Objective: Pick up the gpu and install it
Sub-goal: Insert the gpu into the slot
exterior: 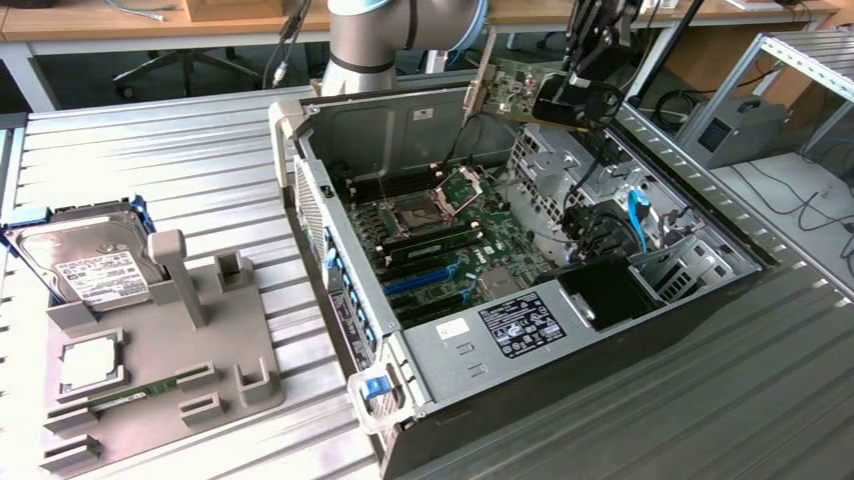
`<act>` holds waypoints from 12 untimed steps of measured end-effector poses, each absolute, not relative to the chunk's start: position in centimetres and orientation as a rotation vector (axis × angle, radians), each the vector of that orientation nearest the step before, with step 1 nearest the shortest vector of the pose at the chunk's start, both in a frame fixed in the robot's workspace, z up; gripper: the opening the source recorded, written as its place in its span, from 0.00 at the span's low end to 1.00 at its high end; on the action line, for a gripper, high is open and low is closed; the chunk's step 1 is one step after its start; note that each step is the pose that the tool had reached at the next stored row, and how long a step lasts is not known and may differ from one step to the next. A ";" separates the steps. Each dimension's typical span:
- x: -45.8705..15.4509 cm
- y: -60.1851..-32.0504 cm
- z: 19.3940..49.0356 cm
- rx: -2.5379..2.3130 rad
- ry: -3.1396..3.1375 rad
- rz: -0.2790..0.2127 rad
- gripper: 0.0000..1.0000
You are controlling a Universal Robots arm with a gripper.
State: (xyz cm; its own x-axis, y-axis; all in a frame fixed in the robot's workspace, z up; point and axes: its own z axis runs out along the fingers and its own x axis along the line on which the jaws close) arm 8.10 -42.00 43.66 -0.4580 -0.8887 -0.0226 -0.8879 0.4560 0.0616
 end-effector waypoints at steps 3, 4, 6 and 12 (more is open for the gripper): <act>8.1 -42.0 43.6 1.712 -2.614 -0.100 0.27; 8.1 -42.0 43.6 1.734 -2.599 -0.099 0.27; 8.1 -42.0 43.6 1.778 -2.568 -0.099 0.27; 8.1 -42.0 43.6 1.948 -2.435 -0.096 0.27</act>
